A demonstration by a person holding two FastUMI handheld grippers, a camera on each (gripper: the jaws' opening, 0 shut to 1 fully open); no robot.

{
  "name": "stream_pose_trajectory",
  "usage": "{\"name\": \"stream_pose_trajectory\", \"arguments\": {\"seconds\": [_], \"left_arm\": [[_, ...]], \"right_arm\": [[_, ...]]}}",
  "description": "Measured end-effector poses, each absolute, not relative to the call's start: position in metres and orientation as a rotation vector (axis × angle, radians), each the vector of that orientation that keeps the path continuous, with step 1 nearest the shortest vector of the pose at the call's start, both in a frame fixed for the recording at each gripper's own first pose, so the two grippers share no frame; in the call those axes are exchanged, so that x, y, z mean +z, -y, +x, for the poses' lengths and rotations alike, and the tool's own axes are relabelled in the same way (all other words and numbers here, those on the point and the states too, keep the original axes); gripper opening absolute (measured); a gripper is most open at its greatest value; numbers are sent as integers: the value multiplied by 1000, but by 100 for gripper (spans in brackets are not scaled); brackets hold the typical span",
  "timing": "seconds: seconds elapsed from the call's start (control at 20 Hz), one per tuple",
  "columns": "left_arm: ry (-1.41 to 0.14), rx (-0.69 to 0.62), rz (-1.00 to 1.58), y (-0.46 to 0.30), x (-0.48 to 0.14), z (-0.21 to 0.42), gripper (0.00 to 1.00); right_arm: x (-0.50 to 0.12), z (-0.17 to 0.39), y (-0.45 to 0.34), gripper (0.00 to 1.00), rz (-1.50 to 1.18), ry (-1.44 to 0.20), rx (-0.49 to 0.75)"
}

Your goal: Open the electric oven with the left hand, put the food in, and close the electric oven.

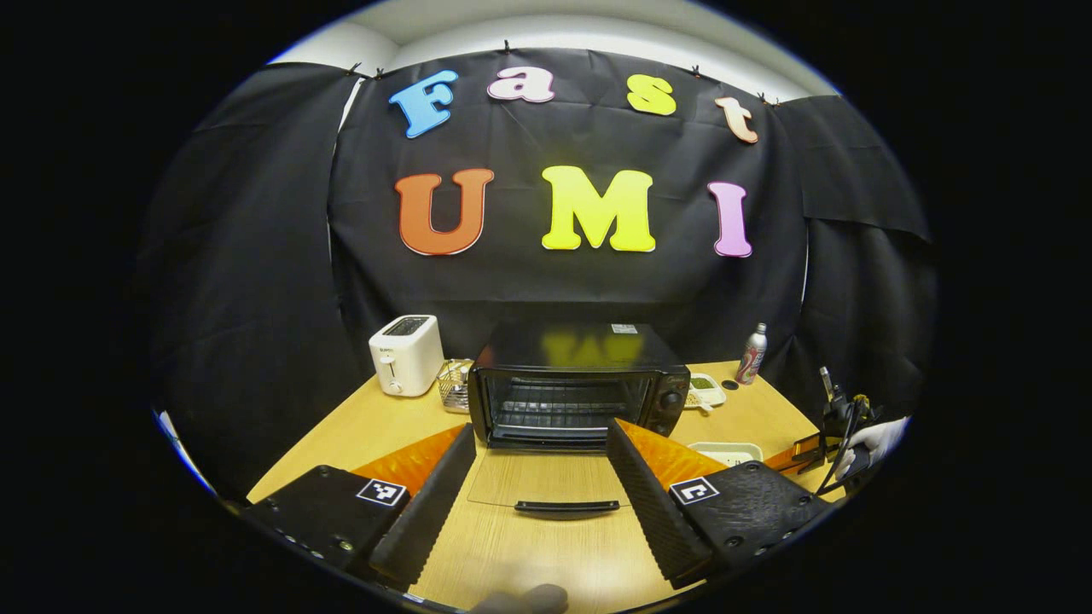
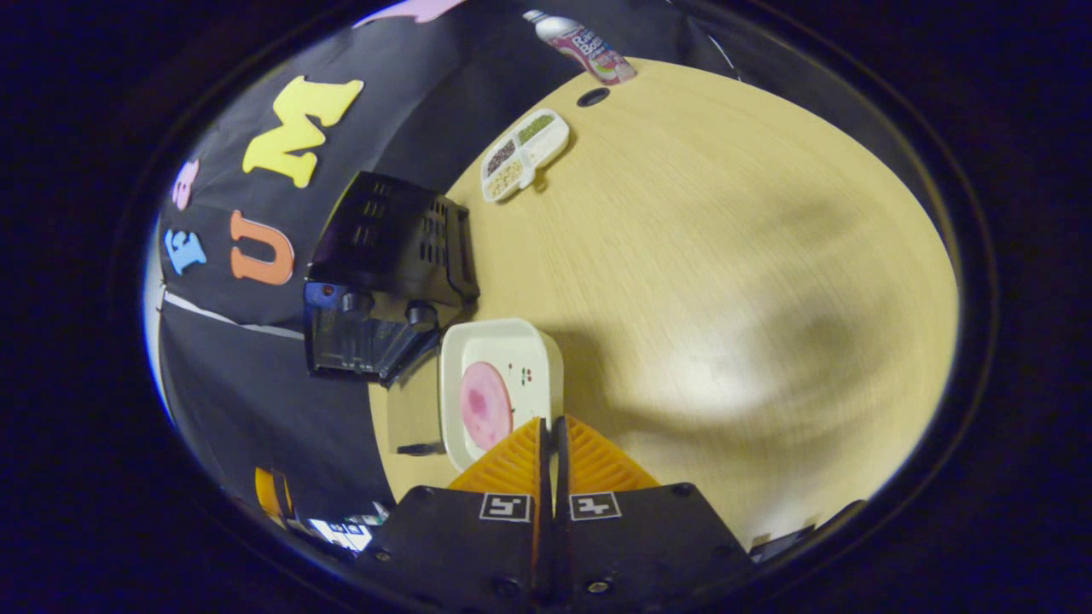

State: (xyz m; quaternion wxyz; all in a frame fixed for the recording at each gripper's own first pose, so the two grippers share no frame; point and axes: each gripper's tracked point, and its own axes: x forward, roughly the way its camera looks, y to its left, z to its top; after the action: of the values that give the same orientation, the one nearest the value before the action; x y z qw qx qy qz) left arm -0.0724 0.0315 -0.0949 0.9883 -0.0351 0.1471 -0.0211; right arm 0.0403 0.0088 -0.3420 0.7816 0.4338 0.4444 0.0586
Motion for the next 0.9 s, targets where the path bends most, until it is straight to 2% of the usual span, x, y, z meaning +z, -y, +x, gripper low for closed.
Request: {"name": "stream_pose_trajectory", "arguments": {"seconds": [0.1, 0.25, 0.4, 0.45, 0.5, 0.55, 0.6, 0.65, 0.75, 0.85, 0.9], "left_arm": [[-288, -54, -62, -34, -90, -69, 96], [-278, -55, -49, -43, -82, -66, 96], [-279, -47, -52, -54, -74, -65, 96], [-282, -45, -51, -58, -73, -65, 96], [-284, -41, -50, -61, -70, -66, 96], [-286, -34, -49, -66, -67, -67, 96], [-285, -31, -50, -71, -64, -67, 96], [-284, -22, -47, -76, -61, -69, 96], [-284, -2, -34, -90, -55, -71, 96], [-277, 18, -26, -102, -49, -74, 96], [-270, 25, -21, -107, -47, -75, 96]], "right_arm": [[-329, 41, -21, 0, 990, -910, 111], [-314, 43, -47, 3, 1021, -861, 96], [-302, 49, -80, 0, 1055, -820, 87], [-299, 51, -92, 4, 1079, -816, 83], [-298, 53, -104, 0, 1096, -807, 76], [-297, 57, -117, 4, 1108, -799, 77], [-295, 60, -130, 0, 1121, -794, 76], [-295, 65, -142, 4, 1135, -794, 77], [-295, 77, -166, 0, 1158, -787, 81], [-295, 92, -181, 4, 1182, -758, 64], [-295, 101, -188, 0, 1202, -744, 46]]}}
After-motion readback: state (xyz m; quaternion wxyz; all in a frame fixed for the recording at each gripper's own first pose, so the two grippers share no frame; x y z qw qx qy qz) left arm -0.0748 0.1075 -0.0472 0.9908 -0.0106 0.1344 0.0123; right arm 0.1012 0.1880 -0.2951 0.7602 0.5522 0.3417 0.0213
